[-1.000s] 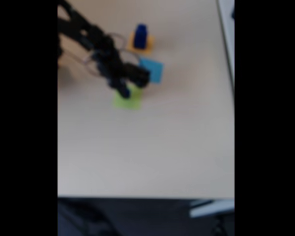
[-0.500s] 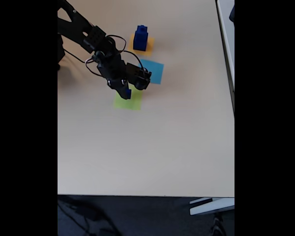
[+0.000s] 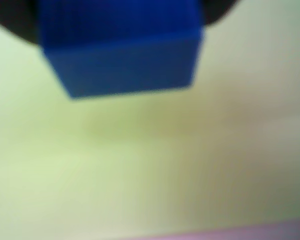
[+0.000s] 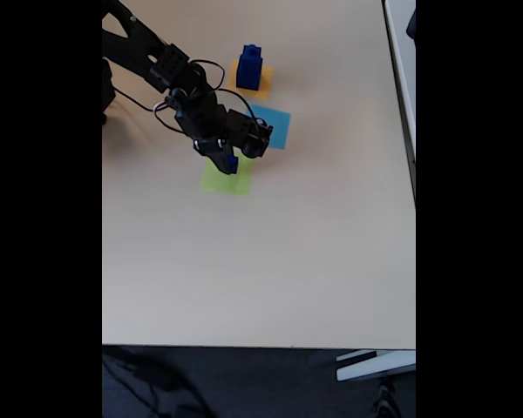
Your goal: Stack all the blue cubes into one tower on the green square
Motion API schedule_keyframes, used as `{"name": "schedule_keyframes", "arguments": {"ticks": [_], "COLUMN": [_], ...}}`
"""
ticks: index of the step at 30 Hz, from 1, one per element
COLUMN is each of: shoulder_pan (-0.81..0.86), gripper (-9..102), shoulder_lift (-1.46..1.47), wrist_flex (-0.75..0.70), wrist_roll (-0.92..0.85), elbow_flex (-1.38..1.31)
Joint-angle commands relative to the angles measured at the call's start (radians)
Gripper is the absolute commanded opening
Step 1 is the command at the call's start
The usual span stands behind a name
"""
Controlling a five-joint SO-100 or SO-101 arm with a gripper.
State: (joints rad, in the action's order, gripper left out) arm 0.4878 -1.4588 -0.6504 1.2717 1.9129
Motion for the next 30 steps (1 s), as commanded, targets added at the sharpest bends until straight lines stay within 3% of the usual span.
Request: {"name": "schedule_keyframes", "arguments": {"ticks": [1,30], "shoulder_pan": [-0.014,-0.021], "gripper": [3,9], "shoulder_lift": [-0.026,-0.031], "wrist_flex": [0.006,0.051], "wrist_roll": [0.020,0.028], "elbow_flex": [0.000,0.028]}}
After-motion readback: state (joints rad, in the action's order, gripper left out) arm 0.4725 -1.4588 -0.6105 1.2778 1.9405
